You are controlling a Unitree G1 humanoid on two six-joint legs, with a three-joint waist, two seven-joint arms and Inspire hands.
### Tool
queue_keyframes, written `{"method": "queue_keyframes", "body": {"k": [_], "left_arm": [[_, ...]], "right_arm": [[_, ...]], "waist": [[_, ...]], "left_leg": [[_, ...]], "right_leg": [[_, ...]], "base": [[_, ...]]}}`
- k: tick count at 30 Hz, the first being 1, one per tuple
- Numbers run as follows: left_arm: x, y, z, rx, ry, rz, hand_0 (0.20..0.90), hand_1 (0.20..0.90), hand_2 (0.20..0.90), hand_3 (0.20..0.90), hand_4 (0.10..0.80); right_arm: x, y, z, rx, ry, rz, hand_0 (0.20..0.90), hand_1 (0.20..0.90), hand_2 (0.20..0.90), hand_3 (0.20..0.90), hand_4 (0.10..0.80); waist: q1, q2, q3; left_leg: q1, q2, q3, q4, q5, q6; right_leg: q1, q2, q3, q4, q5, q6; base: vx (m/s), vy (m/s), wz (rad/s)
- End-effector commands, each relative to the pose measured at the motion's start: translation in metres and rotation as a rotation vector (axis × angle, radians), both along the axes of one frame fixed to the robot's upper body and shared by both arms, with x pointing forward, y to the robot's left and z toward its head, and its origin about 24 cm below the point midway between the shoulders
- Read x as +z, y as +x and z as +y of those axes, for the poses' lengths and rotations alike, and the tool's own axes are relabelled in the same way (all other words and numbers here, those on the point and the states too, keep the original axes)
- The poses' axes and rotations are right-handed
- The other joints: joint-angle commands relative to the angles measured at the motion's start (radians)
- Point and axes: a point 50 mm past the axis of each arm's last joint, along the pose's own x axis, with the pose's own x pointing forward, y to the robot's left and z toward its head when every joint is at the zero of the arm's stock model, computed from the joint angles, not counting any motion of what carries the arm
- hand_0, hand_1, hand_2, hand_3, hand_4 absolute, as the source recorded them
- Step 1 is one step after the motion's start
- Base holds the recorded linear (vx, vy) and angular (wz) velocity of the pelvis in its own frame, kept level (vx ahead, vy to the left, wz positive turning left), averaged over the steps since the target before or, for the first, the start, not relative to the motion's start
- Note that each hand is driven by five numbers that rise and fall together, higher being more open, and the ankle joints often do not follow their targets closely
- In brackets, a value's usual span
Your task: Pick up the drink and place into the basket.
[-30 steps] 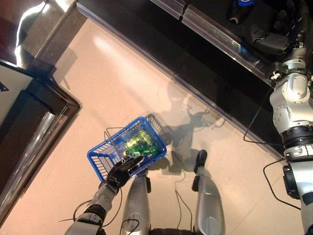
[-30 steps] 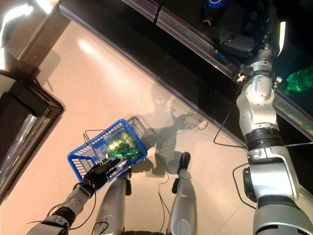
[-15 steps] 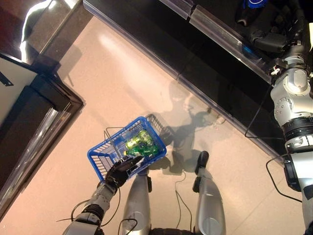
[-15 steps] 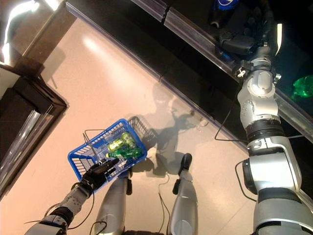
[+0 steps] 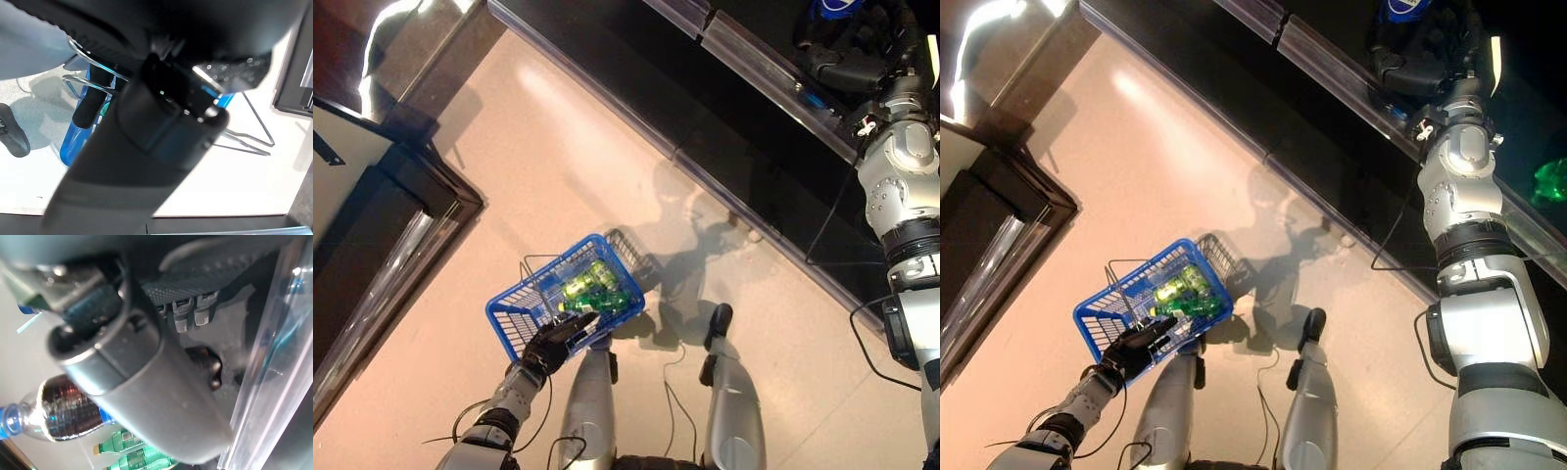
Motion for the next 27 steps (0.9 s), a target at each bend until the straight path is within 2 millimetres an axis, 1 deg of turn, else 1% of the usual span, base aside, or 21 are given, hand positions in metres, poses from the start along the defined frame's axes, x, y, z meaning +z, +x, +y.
{"method": "queue_keyframes", "body": {"k": [1,4,7,10,12,14,15,17,18,19,20,21,23,26,27], "left_arm": [[0.009,-0.023,0.047,-0.031,0.119,-0.065,0.3,0.3,0.3,0.2,0.1],[0.009,-0.023,0.046,-0.035,0.119,-0.069,0.3,0.3,0.3,0.2,0.1],[0.007,-0.025,0.045,-0.04,0.119,-0.071,0.3,0.3,0.3,0.2,0.1],[0.007,-0.027,0.044,-0.036,0.107,-0.081,0.3,0.3,0.3,0.2,0.1],[0.007,-0.025,0.042,-0.035,0.102,-0.09,0.3,0.3,0.3,0.2,0.1],[0.009,-0.023,0.042,-0.024,0.099,-0.097,0.3,0.3,0.3,0.2,0.1],[0.009,-0.022,0.04,-0.018,0.097,-0.103,0.3,0.3,0.3,0.2,0.1],[0.009,-0.022,0.041,-0.011,0.098,-0.104,0.3,0.3,0.3,0.2,0.1],[0.009,-0.023,0.041,-0.003,0.096,-0.105,0.3,0.3,0.3,0.2,0.1],[0.008,-0.024,0.042,0.01,0.095,-0.102,0.3,0.3,0.3,0.2,0.1],[0.007,-0.025,0.042,0.014,0.096,-0.101,0.3,0.3,0.3,0.2,0.1],[0.005,-0.029,0.042,0.024,0.096,-0.097,0.3,0.3,0.3,0.2,0.1],[0.002,-0.033,0.041,0.035,0.098,-0.092,0.3,0.3,0.3,0.2,0.1],[-0.004,-0.042,0.039,0.048,0.105,-0.071,0.3,0.3,0.3,0.2,0.1],[-0.006,-0.045,0.039,0.055,0.108,-0.063,0.3,0.3,0.3,0.2,0.1]], "right_arm": [[0.093,-0.033,-0.014,-0.081,-0.088,-0.285,0.9,0.9,0.9,0.9,0.8],[0.098,-0.037,-0.015,-0.124,-0.061,-0.337,0.9,0.9,0.9,0.9,0.8],[0.098,-0.041,-0.018,-0.158,-0.035,-0.386,0.9,0.9,0.9,0.9,0.8],[0.092,-0.043,-0.016,-0.169,-0.03,-0.425,0.9,0.9,0.9,0.9,0.8],[0.081,-0.045,-0.017,-0.172,-0.008,-0.45,0.9,0.9,0.9,0.9,0.8],[0.066,-0.049,-0.017,-0.169,-0.009,-0.457,0.9,0.9,0.9,0.9,0.8],[0.055,-0.052,-0.017,-0.169,-0.015,-0.458,0.9,0.9,0.9,0.9,0.8],[0.044,-0.054,-0.018,-0.164,-0.003,-0.458,0.9,0.9,0.9,0.9,0.8],[0.036,-0.056,-0.018,-0.157,0.005,-0.456,0.9,0.9,0.9,0.9,0.8],[0.021,-0.06,-0.017,-0.147,0.018,-0.448,0.9,0.9,0.9,0.9,0.8],[0.015,-0.062,-0.018,-0.146,0.025,-0.445,0.9,0.9,0.9,0.9,0.8],[0.0,-0.066,-0.018,-0.143,0.037,-0.432,0.9,0.9,0.9,0.9,0.8],[-0.017,-0.072,-0.016,-0.154,0.05,-0.42,0.9,0.9,0.9,0.9,0.8],[-0.05,-0.082,-0.009,-0.167,0.049,-0.378,0.9,0.9,0.9,0.9,0.8],[-0.061,-0.085,-0.004,-0.165,0.033,-0.359,0.9,0.9,0.9,0.9,0.8]], "waist": [[0.017,0.04,-0.029],[0.016,0.038,-0.029],[0.014,0.035,-0.031],[0.007,0.031,-0.038],[-0.003,0.022,-0.049],[-0.015,0.011,-0.064],[-0.025,0.004,-0.076],[-0.033,-0.003,-0.086],[-0.04,-0.008,-0.095],[-0.052,-0.015,-0.109],[-0.055,-0.018,-0.116],[-0.067,-0.024,-0.131],[-0.076,-0.032,-0.15],[-0.092,-0.046,-0.188],[-0.098,-0.052,-0.2]], "left_leg": [[-0.031,0.017,-0.012,0.032,0.014,0.044],[-0.03,0.016,-0.012,0.035,0.012,0.046],[-0.025,0.016,-0.012,0.037,0.008,0.045],[-0.01,0.017,-0.009,0.034,0.005,0.043],[0.012,0.018,0.002,0.021,0.002,0.045],[0.037,0.018,0.013,0.001,0.004,0.046],[0.055,0.02,0.023,-0.015,0.006,0.046],[0.073,0.02,0.032,-0.029,0.007,0.047],[0.086,0.022,0.039,-0.04,0.009,0.046],[0.106,0.023,0.049,-0.059,0.013,0.044],[0.112,0.023,0.052,-0.07,0.019,0.044],[0.141,0.024,0.063,-0.093,0.019,0.042],[0.17,0.025,0.076,-0.122,0.023,0.041],[0.215,0.024,0.092,-0.163,0.03,0.041],[0.229,0.024,0.098,-0.174,0.031,0.042]], "right_leg": [[0.007,-0.067,0.015,0.094,-0.103,0.012],[0.005,-0.063,0.02,0.097,-0.105,0.01],[0.01,-0.059,0.021,0.096,-0.106,0.01],[0.029,-0.052,0.022,0.084,-0.106,0.009],[0.052,-0.048,0.022,0.067,-0.104,0.012],[0.076,-0.041,0.024,0.046,-0.097,0.015],[0.093,-0.037,0.024,0.027,-0.092,0.017],[0.11,-0.034,0.024,0.009,-0.086,0.02],[0.122,-0.032,0.024,-0.004,-0.082,0.022],[0.142,-0.027,0.026,-0.025,-0.076,0.025],[0.147,-0.025,0.027,-0.037,-0.068,0.025],[0.172,-0.019,0.027,-0.059,-0.067,0.028],[0.201,-0.014,0.029,-0.09,-0.058,0.031],[0.244,-0.005,0.031,-0.133,-0.043,0.037],[0.255,-0.003,0.033,-0.142,-0.04,0.038]], "base": [[0.013,0.0,0.08],[0.008,-0.001,0.09],[0.002,0.0,0.02],[0.014,0.047,0.0],[0.013,0.044,0.01],[0.004,0.029,0.04],[0.0,0.0,0.0],[-0.007,0.017,-0.04],[0.008,0.015,-0.06],[0.001,0.014,-0.06],[0.019,0.012,-0.09],[0.011,0.006,-0.09],[0.016,-0.001,-0.09],[0.022,-0.009,-0.13],[0.027,-0.015,-0.15]]}}
